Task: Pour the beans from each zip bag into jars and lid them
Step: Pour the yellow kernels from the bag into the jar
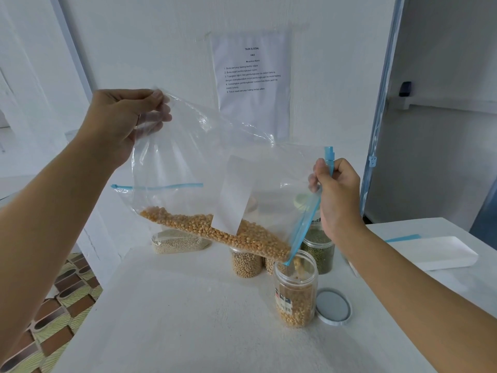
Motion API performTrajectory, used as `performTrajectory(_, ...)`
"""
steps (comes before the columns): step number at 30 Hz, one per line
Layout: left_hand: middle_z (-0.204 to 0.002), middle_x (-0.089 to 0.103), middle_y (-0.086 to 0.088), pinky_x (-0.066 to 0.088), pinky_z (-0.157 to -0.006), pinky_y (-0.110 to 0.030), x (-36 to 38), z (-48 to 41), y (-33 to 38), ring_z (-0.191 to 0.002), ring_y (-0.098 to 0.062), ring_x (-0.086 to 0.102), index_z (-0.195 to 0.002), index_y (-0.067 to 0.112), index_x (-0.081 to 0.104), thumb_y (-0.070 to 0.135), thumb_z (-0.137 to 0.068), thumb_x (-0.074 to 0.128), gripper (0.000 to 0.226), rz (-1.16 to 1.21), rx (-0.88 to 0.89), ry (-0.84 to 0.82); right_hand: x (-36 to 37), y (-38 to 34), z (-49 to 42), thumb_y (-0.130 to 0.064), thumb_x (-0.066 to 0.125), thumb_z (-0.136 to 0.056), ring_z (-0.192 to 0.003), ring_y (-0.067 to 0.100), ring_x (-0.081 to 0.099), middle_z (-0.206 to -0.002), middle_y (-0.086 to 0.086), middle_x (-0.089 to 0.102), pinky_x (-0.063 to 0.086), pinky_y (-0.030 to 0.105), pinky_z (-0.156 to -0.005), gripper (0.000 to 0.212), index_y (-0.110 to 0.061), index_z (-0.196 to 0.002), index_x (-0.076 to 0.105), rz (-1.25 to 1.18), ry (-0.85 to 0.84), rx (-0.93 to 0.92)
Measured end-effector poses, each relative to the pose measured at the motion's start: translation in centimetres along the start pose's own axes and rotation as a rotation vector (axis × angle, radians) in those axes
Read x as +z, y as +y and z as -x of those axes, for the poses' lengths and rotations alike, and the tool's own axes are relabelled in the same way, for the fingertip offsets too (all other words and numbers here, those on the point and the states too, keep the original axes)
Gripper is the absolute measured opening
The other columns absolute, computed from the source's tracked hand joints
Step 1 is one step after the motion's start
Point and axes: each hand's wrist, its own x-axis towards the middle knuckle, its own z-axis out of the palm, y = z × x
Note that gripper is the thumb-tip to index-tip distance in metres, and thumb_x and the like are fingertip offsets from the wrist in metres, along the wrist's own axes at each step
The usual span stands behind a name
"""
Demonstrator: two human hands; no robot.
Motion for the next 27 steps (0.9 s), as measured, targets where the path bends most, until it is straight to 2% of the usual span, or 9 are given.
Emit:
performTrajectory(3,-0.076,0.072,0.000,0.057,-0.084,-0.029,0.05,-0.04,0.04,-0.078,-0.017,0.071,-0.079,0.017,0.080,0.016,-0.094,0.071,0.018,0.002,-0.001,0.000,-0.08,-0.03,-0.02,-0.016,0.057,-0.104,-0.065,0.014,0.043,-0.073,0.002,0.048,0.041,0.027,-0.066,0.023,-0.011,-0.085,0.044,-0.012,0.002,0.002)
performTrajectory(6,-0.076,0.071,0.000,0.057,-0.086,-0.030,0.15,-0.03,0.02,-0.077,-0.017,0.071,-0.086,0.014,0.077,0.015,-0.095,0.070,0.011,0.005,-0.003,0.008,-0.07,-0.03,0.06,-0.017,0.057,-0.104,-0.066,0.015,0.042,-0.075,0.006,0.046,0.041,0.029,-0.067,0.019,-0.009,-0.090,0.046,-0.005,-0.004,0.001)
performTrajectory(9,-0.075,0.071,0.000,0.057,-0.083,-0.029,0.19,-0.07,0.02,-0.076,-0.017,0.071,-0.085,0.014,0.077,0.015,-0.095,0.071,0.012,0.011,-0.003,0.015,-0.09,-0.06,0.17,-0.016,0.056,-0.104,-0.066,0.016,0.042,-0.080,0.013,0.044,0.040,0.031,-0.068,0.016,-0.008,-0.094,0.048,-0.005,-0.006,-0.004)
performTrajectory(17,-0.077,0.072,-0.001,0.058,-0.085,-0.030,0.06,-0.13,-0.06,-0.079,-0.018,0.071,-0.077,0.018,0.081,0.016,-0.094,0.071,0.020,0.001,-0.003,0.004,-0.07,0.15,0.05,-0.017,0.057,-0.104,-0.066,0.015,0.044,-0.077,0.007,0.047,0.041,0.030,-0.068,0.020,-0.010,-0.089,0.046,-0.007,-0.001,0.004)
performTrajectory(23,-0.078,0.072,-0.001,0.057,-0.090,-0.033,0.32,-0.10,-0.02,-0.080,-0.019,0.071,-0.088,0.013,0.078,0.016,-0.095,0.071,0.010,0.007,-0.006,0.017,-0.09,0.27,-0.12,-0.017,0.057,-0.104,-0.066,0.013,0.045,-0.084,0.013,0.044,0.044,0.024,-0.066,0.019,-0.010,-0.090,0.046,-0.028,-0.003,0.003)
performTrajectory(27,-0.077,0.071,-0.001,0.058,-0.084,-0.030,0.41,-0.28,-0.11,-0.079,-0.019,0.070,-0.083,0.016,0.079,0.015,-0.095,0.071,0.015,0.008,-0.005,0.013,-0.13,0.28,-0.17,-0.016,0.057,-0.104,-0.065,0.012,0.044,-0.080,0.009,0.045,0.043,0.024,-0.065,0.021,-0.010,-0.088,0.044,-0.027,0.003,0.007)
